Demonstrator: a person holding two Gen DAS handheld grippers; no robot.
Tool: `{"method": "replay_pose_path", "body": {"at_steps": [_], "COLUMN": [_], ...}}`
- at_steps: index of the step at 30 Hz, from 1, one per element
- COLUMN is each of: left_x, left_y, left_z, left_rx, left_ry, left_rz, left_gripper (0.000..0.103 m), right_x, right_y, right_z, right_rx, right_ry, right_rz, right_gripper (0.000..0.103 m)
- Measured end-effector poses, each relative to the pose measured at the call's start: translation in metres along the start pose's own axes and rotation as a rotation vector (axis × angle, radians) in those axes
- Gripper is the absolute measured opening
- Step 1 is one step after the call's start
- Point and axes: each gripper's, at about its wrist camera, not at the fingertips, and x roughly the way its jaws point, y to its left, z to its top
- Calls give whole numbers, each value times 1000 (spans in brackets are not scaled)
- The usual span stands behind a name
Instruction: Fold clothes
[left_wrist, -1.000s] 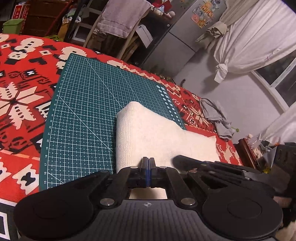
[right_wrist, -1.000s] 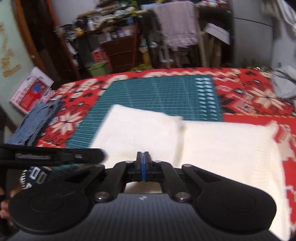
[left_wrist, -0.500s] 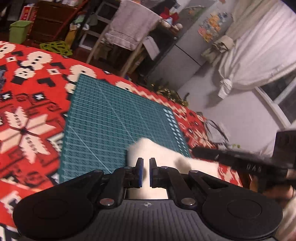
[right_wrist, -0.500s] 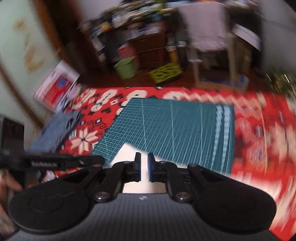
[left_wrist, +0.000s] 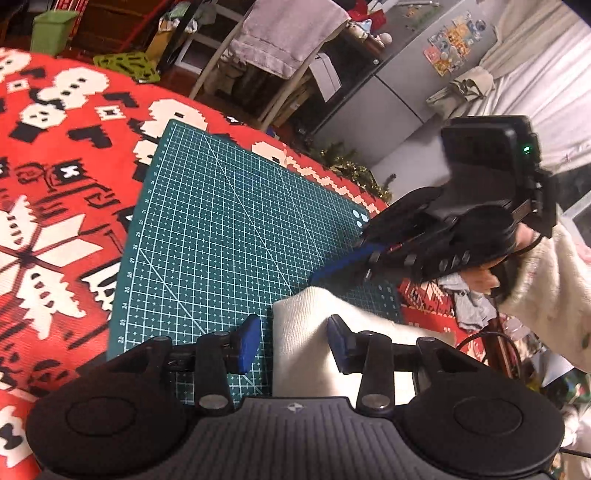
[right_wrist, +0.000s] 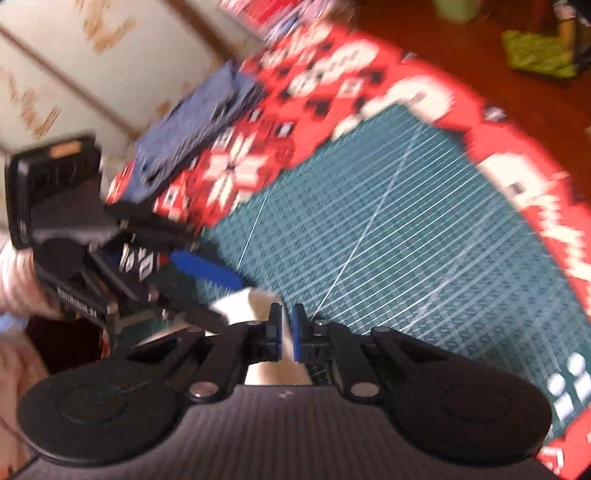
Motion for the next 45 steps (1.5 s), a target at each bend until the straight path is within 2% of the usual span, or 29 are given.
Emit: {"method": "replay_pose_path", "body": {"at_steps": [2,5,7,11,19,23,27,29,31,33,34,38,45], "left_x": [2,6,8,11,5,8,7,4,1,-2,-5,-22,-11], "left_y": [2,9,14,18,7,10,15,15,12,11,10,-5,-33], "left_z": [1,0,-1,-2,1,6,11,12,14,16,17,14,-9], "left_rx": [-12,-42,-61,-81,-36,-34,-84,-81,-60,-38,-29,31,158], "left_ry": [1,5,8,11,-17,-14,-33,-55,-77,-94,-102,-119,-5], "left_rz": [-11,-38,-57,-77,-37,-49,-59,-42,-13,-3,-5,-63,-30], "left_gripper": [39,37,28,27,21,18,18,18,14,9,5,5,5], "right_x": [7,18,22,21,-20,-41,-44,-45,-38,-31,-26,-6,21], "right_y": [-2,-10,-18,-28,6,25,62,82,107,126,132,144,154], "right_z": [2,5,4,-1,-29,-43,-79,-98,-114,-128,-131,-138,-146], "right_rx": [8,20,60,117,180,210,339,394,420,458,471,513,562], "right_ry": [13,15,-18,-95,-279,-371,-471,-517,-561,-610,-624,-662,-711], "right_rz": [85,139,170,199,1,-104,-291,-394,-517,-583,-598,-631,-680], "right_gripper": [4,3,2,1,5,7,7,7,7,7,7,9,9]}}
